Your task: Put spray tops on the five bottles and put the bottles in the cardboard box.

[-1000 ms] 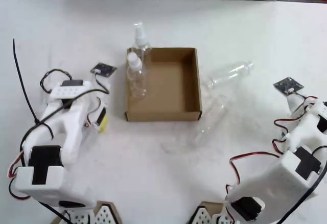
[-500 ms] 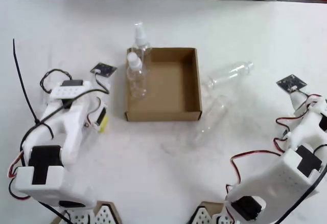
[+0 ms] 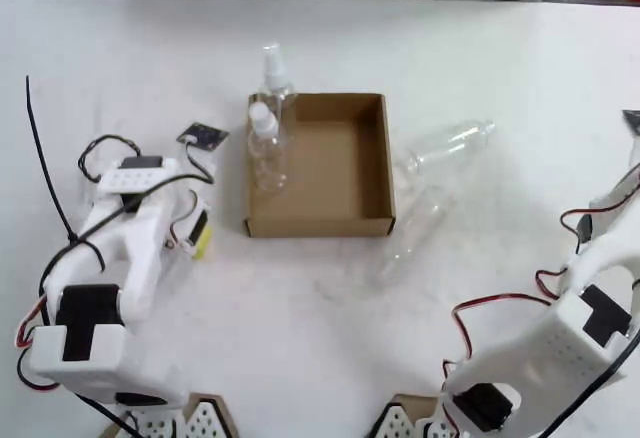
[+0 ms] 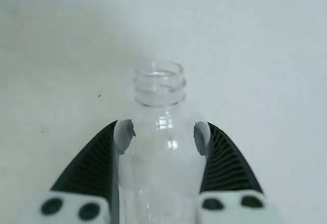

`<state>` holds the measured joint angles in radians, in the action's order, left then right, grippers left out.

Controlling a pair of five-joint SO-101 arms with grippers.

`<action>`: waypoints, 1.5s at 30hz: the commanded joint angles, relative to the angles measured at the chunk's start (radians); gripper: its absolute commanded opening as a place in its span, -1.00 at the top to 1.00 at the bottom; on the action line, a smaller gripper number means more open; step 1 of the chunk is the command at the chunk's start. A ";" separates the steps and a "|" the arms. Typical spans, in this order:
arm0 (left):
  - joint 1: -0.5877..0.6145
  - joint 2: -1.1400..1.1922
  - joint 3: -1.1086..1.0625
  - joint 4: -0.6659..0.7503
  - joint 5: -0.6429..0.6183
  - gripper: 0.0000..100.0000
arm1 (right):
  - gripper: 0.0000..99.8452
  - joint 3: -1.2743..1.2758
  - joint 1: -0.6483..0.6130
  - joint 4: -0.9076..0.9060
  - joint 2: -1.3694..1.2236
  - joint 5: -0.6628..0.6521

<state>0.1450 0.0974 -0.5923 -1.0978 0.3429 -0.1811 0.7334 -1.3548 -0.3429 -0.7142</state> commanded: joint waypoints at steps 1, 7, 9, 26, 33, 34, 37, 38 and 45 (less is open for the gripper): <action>0.028 0.008 0.015 -0.012 0.014 0.96 | 0.97 -0.075 0.007 -0.125 0.010 0.204; 0.028 0.008 0.015 -0.014 0.014 0.96 | 0.96 -0.046 0.056 -0.050 -0.053 0.267; 0.028 0.008 0.015 -0.014 0.014 0.96 | 0.96 -0.029 0.070 0.012 -0.105 0.262; 0.028 0.007 0.015 -0.014 0.015 0.96 | 0.52 -0.157 0.076 -0.033 -0.186 0.069; 0.028 0.007 0.015 -0.014 0.015 0.96 | 0.38 -0.169 0.074 -0.064 -0.151 0.014; 0.028 0.007 0.015 -0.014 0.015 0.96 | 0.38 -0.169 0.076 -0.064 -0.151 0.009; 0.028 0.007 0.015 -0.014 0.015 0.96 | 0.38 -0.169 0.082 -0.064 -0.151 0.008; 0.028 0.007 0.015 -0.014 0.015 0.96 | 0.38 -0.169 0.082 -0.064 -0.151 0.008; 0.028 0.007 0.015 -0.014 0.015 0.96 | 0.38 -0.129 0.074 -0.062 -0.151 -0.063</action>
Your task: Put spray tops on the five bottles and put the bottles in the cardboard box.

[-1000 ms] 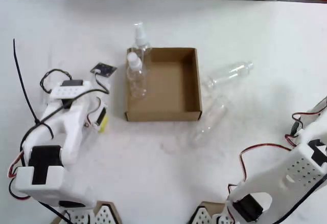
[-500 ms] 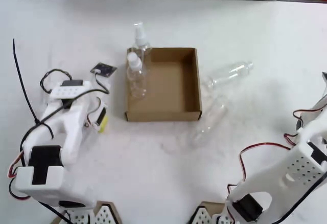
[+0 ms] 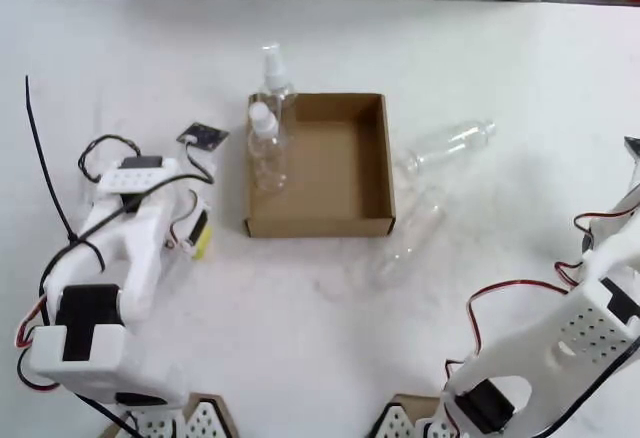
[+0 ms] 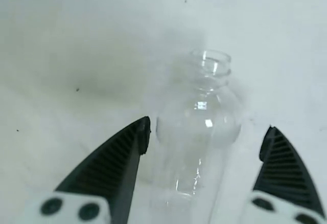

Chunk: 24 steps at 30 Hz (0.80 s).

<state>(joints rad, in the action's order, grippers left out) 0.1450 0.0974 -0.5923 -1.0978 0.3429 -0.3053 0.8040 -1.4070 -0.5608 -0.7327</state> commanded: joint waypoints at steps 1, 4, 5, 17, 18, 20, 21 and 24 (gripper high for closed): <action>0.028 0.007 0.015 -0.014 0.015 0.96 | 0.38 0.008 0.002 -0.004 0.067 -0.055; 0.028 0.007 0.015 -0.014 0.015 0.96 | 0.38 0.046 -0.004 0.067 0.067 -0.080; 0.028 0.007 0.015 -0.014 0.015 0.96 | 0.38 0.057 -0.001 0.091 0.067 -0.086; 0.028 0.007 0.015 -0.014 0.015 0.96 | 0.61 0.103 -0.007 0.154 0.067 -0.083; 0.028 0.007 0.015 -0.014 0.015 0.96 | 0.69 0.103 -0.007 0.154 0.067 -0.083; 0.028 0.007 0.015 -0.014 0.015 0.96 | 0.83 0.103 -0.004 0.154 0.067 -0.081; 0.028 0.007 0.015 -0.014 0.015 0.96 | 0.89 0.101 -0.001 0.154 0.067 -0.080; 0.028 0.007 0.015 -0.014 0.015 0.96 | 0.96 0.097 -0.001 0.154 0.077 -0.080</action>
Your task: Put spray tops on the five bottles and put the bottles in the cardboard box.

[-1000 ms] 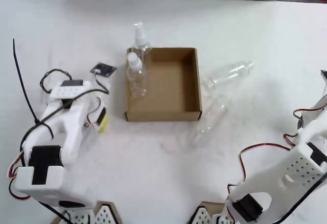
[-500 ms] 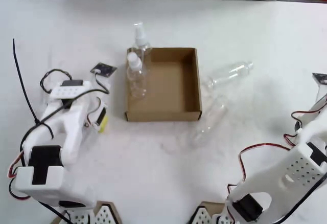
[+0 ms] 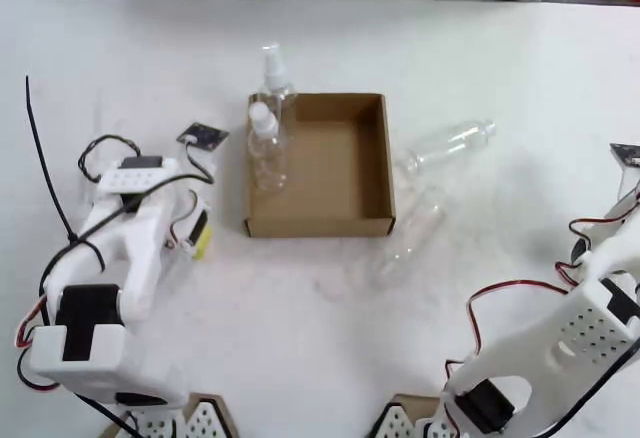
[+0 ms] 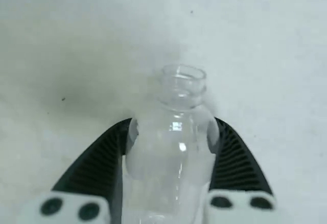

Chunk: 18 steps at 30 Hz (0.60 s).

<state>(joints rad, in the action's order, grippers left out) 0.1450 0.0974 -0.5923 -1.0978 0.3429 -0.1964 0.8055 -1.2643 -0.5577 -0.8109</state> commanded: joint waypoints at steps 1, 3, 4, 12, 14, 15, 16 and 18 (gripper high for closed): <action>0.028 0.007 0.015 -0.014 0.015 0.96 | 0.95 -0.015 -0.002 0.008 0.077 -0.002; 0.028 0.007 0.015 -0.012 0.015 0.96 | 0.96 -0.029 -0.004 -0.004 0.099 -0.002; 0.028 0.007 0.015 -0.012 0.015 0.96 | 0.97 -0.035 -0.005 -0.018 0.111 0.000; 0.028 0.007 0.015 -0.012 0.015 0.96 | 0.97 -0.072 -0.016 -0.185 0.305 0.140; 0.028 0.007 0.015 -0.011 0.015 0.96 | 0.97 -0.069 -0.027 -0.249 0.351 0.157; 0.028 0.007 0.015 -0.009 0.015 0.96 | 0.97 -0.069 -0.035 -0.285 0.369 0.160; 0.028 0.007 0.015 -0.009 0.015 0.96 | 0.97 -0.069 -0.045 -0.317 0.384 0.167; 0.030 0.005 0.023 -0.008 0.009 0.96 | 0.97 -0.069 -0.067 -0.378 0.406 0.192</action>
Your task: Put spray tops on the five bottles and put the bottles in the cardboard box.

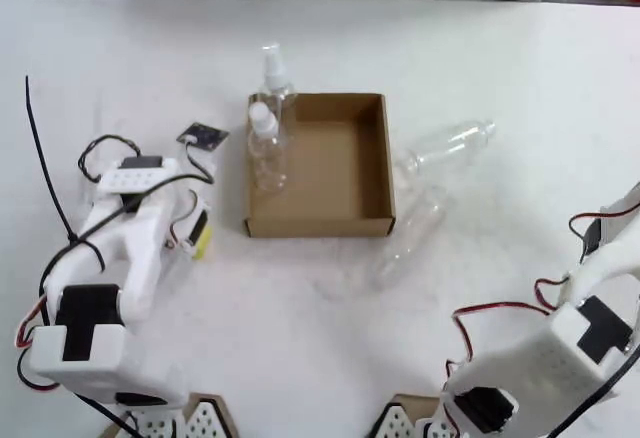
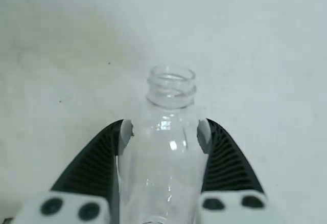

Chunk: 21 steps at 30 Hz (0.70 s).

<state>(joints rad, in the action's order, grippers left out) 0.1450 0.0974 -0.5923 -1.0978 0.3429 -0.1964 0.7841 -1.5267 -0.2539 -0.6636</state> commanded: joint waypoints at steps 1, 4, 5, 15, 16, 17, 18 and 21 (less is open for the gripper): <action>0.031 0.004 0.025 -0.008 0.009 0.96 | 0.97 -0.069 -0.062 -0.142 0.110 0.058; 0.050 -0.065 0.015 -0.006 0.009 0.96 | 0.97 -0.055 -0.114 -0.193 0.122 0.097; 0.056 -0.107 0.009 -0.011 0.008 0.96 | 0.97 -0.035 -0.128 -0.193 0.128 0.112; 0.071 -0.575 -0.057 -0.008 0.003 0.95 | 0.97 0.215 -0.308 -0.179 0.380 0.206; 0.071 -0.605 -0.055 -0.008 0.003 0.95 | 0.97 0.226 -0.325 -0.180 0.420 0.216; 0.071 -0.633 -0.054 -0.006 0.003 0.95 | 0.97 0.236 -0.343 -0.180 0.458 0.226; 0.070 -0.654 -0.043 -0.006 0.003 0.95 | 0.97 0.245 -0.364 -0.180 0.496 0.238; 0.054 -0.708 0.012 -0.006 0.003 0.95 | 0.97 0.258 -0.458 -0.177 0.608 0.302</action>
<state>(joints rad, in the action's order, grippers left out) 0.2048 -0.5056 -0.6598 -1.1024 0.3445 0.0629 0.4312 -1.6878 0.1880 -0.4350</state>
